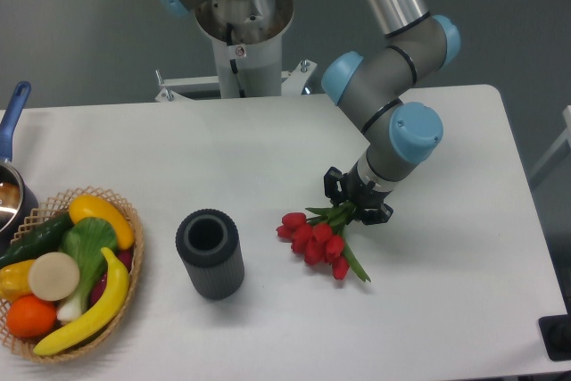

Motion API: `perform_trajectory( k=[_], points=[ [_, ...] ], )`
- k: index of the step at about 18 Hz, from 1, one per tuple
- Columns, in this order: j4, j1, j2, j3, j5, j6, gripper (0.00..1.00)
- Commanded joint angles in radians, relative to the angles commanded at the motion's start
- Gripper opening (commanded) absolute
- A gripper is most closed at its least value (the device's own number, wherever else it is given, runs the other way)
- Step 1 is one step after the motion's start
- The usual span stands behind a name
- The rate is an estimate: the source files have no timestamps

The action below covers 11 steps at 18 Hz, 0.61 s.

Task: Pick up the flowers from the table
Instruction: 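Close the gripper on the tulip stems, then lift the gripped tulip bouquet up off the table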

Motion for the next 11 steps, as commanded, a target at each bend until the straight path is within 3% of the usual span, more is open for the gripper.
perform_trajectory(
  k=[5, 11],
  points=[
    [-0.003, 0.009, 0.046, 0.003, -0.008, 0.003, 0.41],
    [-0.003, 0.04, 0.179, 0.021, -0.069, 0.0, 0.41]
  ],
)
